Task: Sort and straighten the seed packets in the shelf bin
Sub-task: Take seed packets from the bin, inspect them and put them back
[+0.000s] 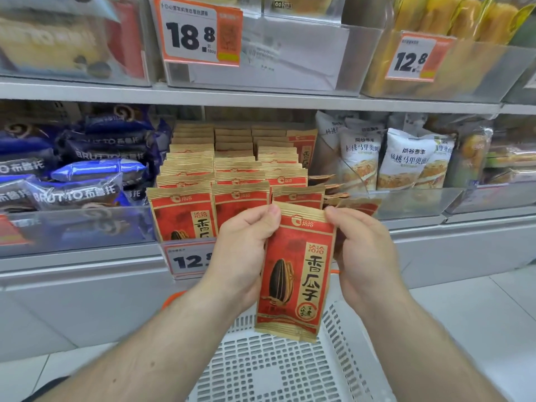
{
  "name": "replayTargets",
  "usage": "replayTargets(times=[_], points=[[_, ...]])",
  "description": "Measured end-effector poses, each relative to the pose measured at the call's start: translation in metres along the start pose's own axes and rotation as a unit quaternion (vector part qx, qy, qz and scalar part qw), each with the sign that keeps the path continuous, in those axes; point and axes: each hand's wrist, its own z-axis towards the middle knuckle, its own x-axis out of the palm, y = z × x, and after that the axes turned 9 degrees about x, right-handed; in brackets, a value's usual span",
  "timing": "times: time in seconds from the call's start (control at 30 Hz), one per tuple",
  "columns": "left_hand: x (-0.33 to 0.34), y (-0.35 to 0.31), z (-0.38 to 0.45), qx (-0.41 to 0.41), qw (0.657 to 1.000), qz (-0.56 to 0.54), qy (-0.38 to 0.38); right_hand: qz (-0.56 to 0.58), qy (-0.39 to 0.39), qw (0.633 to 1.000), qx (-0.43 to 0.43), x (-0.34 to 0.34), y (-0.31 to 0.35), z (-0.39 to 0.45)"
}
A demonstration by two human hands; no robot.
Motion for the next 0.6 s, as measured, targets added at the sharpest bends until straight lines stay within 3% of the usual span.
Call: replayTargets(times=[0.13, 0.43, 0.6], points=[[0.001, 0.002, 0.001, -0.008, 1.000, 0.003, -0.006, -0.029, 0.013, 0.999, -0.009, -0.003, -0.004, 0.002], [0.000, -0.002, 0.007, -0.003, 1.000, -0.008, -0.018, -0.216, 0.025, 0.975, -0.049, -0.014, -0.011, 0.006], [-0.006, 0.002, 0.005, -0.053, 0.994, 0.070, 0.059, -0.147, -0.013, 0.987, -0.057, -0.017, -0.011, 0.010]])
